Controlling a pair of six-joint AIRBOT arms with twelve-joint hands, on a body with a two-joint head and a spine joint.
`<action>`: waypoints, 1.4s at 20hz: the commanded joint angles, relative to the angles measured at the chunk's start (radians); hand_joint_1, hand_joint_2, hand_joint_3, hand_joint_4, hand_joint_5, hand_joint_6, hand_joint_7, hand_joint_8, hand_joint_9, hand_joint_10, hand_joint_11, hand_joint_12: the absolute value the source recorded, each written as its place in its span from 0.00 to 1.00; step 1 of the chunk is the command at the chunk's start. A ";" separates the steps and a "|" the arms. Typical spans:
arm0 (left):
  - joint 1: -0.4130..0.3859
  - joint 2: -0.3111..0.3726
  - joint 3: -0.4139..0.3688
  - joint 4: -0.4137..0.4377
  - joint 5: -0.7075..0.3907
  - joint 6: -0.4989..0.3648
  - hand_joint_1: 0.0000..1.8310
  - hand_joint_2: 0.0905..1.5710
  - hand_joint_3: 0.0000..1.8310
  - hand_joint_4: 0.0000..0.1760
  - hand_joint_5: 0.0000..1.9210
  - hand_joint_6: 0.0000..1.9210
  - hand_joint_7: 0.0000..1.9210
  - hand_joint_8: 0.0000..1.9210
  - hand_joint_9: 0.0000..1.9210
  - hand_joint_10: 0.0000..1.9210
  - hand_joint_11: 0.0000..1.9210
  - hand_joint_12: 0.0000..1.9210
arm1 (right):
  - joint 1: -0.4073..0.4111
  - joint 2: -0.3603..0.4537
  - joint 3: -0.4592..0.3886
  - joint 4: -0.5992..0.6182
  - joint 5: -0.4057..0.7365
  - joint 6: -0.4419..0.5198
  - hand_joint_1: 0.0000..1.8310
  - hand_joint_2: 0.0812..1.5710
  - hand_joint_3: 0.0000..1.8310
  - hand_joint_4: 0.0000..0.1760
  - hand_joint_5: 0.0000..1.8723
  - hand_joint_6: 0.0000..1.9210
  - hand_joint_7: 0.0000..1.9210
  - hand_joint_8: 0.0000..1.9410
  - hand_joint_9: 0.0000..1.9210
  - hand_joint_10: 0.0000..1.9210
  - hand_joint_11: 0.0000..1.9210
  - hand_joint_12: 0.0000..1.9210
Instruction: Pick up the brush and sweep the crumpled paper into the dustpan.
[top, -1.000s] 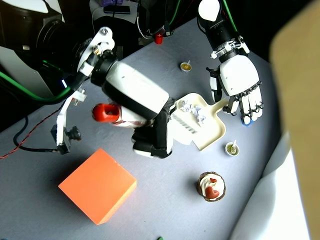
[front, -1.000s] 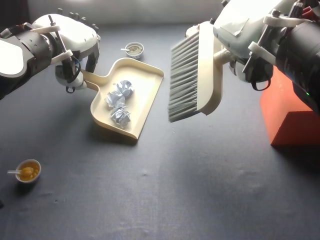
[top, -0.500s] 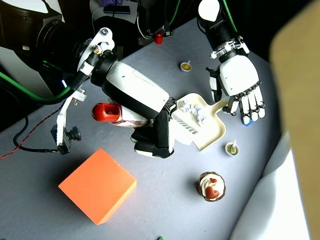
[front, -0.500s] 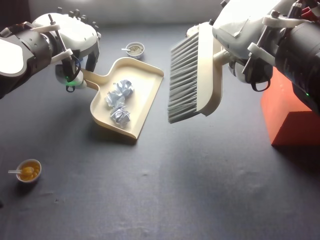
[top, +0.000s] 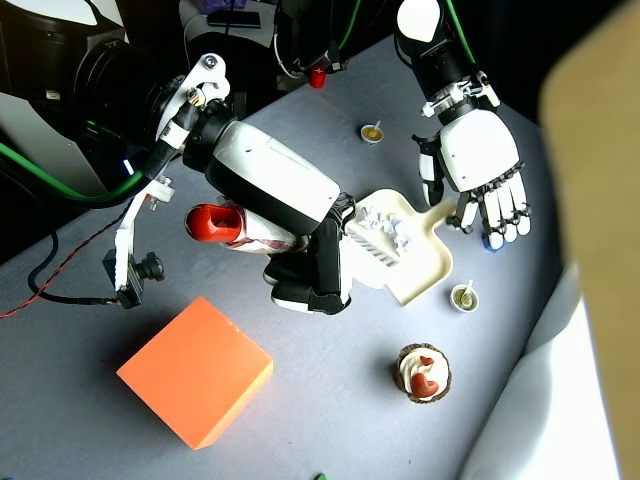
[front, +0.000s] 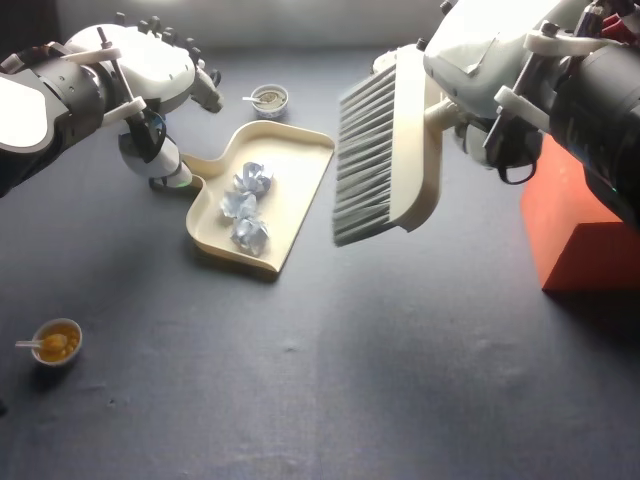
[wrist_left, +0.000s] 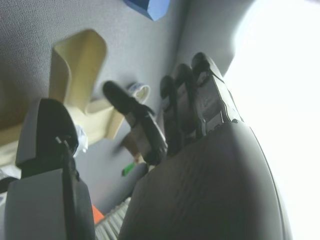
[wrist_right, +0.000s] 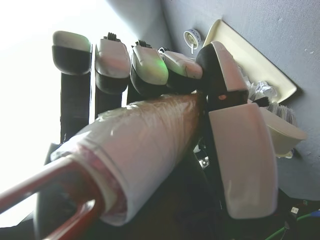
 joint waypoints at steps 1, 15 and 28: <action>-0.012 0.010 0.000 0.031 0.076 0.003 0.52 0.63 0.00 0.56 0.28 0.00 0.11 0.00 0.09 0.00 0.05 0.01 | 0.010 0.007 -0.003 -0.089 -0.041 -0.007 0.25 0.72 0.00 1.00 0.64 1.00 0.66 1.00 0.60 1.00 0.48 1.00; -0.007 0.027 -0.051 -0.002 0.086 0.002 0.51 0.62 0.00 0.46 0.30 0.01 0.13 0.01 0.09 0.00 0.04 0.01 | -0.016 0.044 -0.111 -0.045 -0.074 -0.052 0.03 0.59 0.00 0.00 0.35 0.55 0.33 0.73 0.24 0.92 0.16 1.00; -0.009 0.051 -0.154 -0.007 0.090 0.002 0.49 0.61 0.00 0.57 0.30 0.00 0.12 0.00 0.09 0.00 0.06 0.02 | -0.049 0.376 -0.229 -0.082 0.361 0.422 0.04 0.58 0.00 0.00 0.25 0.00 0.31 0.00 0.32 0.00 0.18 0.30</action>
